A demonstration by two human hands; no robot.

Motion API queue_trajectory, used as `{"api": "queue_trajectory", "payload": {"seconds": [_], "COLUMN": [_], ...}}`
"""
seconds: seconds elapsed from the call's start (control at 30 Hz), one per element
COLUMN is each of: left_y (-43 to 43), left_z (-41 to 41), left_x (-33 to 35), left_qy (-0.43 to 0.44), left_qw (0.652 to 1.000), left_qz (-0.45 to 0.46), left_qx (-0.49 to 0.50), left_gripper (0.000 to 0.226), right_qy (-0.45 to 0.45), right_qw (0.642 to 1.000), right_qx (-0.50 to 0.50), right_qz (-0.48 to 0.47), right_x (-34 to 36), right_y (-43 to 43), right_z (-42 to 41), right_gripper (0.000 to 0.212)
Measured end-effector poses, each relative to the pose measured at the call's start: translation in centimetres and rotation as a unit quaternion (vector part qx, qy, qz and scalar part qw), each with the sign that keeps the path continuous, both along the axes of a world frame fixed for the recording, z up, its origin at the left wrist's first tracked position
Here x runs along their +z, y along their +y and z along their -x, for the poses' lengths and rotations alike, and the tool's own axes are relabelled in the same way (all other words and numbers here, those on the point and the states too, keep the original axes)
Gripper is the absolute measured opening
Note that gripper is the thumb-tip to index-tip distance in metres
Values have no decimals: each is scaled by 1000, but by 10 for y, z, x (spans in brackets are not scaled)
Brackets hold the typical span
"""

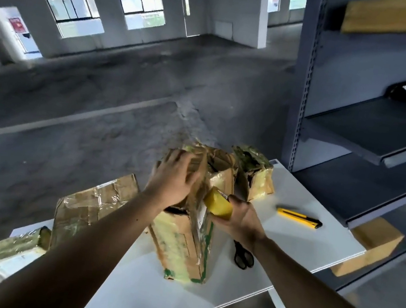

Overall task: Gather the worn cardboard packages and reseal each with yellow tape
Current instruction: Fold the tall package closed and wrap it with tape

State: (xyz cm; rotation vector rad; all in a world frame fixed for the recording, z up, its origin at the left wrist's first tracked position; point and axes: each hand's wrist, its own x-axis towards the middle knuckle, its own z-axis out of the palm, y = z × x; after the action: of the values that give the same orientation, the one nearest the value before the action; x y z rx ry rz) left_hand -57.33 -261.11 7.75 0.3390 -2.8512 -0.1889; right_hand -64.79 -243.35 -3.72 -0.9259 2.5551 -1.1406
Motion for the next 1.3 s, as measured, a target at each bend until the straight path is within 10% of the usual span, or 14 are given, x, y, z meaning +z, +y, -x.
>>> {"api": "queue_trajectory", "payload": {"seconds": [0.23, 0.73, 0.9, 1.13, 1.3], "left_y": [-20, -16, -42, -68, -85], "left_z": [-25, -22, -47, -67, -37], "left_x": [3, 3, 29, 47, 34], "left_qy": [-197, -238, -236, -221, -263], "left_qw": [946, 938, 938, 969, 911], "left_qz": [-192, -176, -216, 107, 273], "left_qx": [171, 183, 136, -11, -164], "left_gripper": [129, 122, 30, 92, 128], "right_qy": [-125, -216, -179, -86, -88], "right_qw": [980, 954, 970, 985, 980], "right_qx": [-102, -117, -106, -124, -150], "right_qz": [112, 173, 126, 80, 101], "right_x": [19, 56, 78, 102, 104], "right_y": [-41, -74, -73, -76, -68], "right_z": [-6, -26, -27, -43, -54], "right_gripper": [66, 52, 55, 47, 35]}}
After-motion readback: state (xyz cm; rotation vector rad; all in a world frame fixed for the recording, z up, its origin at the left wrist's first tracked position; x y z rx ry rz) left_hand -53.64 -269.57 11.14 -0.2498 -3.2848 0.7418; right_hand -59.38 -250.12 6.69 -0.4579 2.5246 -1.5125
